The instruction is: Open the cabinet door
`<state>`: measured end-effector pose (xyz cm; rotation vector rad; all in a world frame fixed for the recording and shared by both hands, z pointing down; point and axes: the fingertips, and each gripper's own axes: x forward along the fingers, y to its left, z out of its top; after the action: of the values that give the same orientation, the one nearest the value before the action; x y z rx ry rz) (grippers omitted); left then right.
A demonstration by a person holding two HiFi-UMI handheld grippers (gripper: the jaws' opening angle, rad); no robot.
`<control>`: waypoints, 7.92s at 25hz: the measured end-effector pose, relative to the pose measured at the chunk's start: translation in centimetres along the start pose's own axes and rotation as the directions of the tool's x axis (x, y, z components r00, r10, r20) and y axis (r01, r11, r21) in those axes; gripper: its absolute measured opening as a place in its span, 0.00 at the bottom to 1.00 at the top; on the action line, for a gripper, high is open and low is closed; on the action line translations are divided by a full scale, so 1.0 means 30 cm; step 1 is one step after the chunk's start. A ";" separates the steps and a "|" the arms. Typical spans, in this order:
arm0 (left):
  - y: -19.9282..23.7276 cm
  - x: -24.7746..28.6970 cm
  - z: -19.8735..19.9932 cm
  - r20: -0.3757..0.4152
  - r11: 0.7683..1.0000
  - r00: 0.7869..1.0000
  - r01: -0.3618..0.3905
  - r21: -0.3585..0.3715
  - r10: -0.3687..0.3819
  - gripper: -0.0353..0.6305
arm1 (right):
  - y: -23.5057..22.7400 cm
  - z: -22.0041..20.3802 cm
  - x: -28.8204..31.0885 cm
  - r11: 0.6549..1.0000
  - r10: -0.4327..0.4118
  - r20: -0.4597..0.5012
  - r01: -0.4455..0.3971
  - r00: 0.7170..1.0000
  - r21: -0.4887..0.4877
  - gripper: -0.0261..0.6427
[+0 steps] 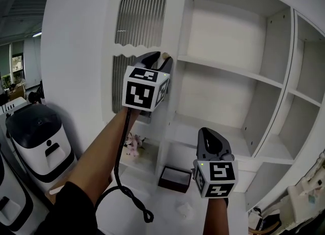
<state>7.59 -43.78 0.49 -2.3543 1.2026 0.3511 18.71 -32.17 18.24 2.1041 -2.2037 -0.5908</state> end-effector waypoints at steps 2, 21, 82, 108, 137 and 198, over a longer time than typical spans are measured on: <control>0.006 0.018 -0.001 -0.002 1.000 1.000 0.004 -0.009 -0.004 0.24 | -0.021 -0.016 -0.003 1.000 -0.011 -0.008 0.011 1.000 -0.001 0.07; -0.008 0.028 0.013 0.021 0.999 0.999 0.032 -0.008 -0.032 0.18 | -0.040 -0.126 0.008 1.000 -0.016 -0.062 0.017 0.998 0.021 0.07; 0.059 -0.318 0.170 0.156 0.978 0.966 0.210 -0.014 -0.206 0.16 | 0.195 -0.138 0.025 0.995 0.086 -0.068 -0.082 0.994 0.059 0.07; 0.086 -0.380 0.193 0.189 0.970 0.954 0.243 -0.027 -0.234 0.16 | 0.221 -0.165 0.019 0.993 0.094 -0.085 -0.088 0.992 0.074 0.07; 0.069 -0.338 0.176 0.145 0.977 0.967 0.214 -0.012 -0.210 0.16 | 0.167 -0.216 -0.016 0.995 0.074 -0.115 -0.065 0.991 0.082 0.07; 0.511 -0.835 0.276 0.190 0.990 0.972 0.135 0.040 -0.140 0.15 | 0.610 -0.164 0.144 0.957 0.281 -0.091 -0.273 0.955 0.094 0.07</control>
<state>-19.57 -29.93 -0.40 -2.3045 0.9432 0.4997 2.28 -37.39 27.23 1.7635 -2.4382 -0.3689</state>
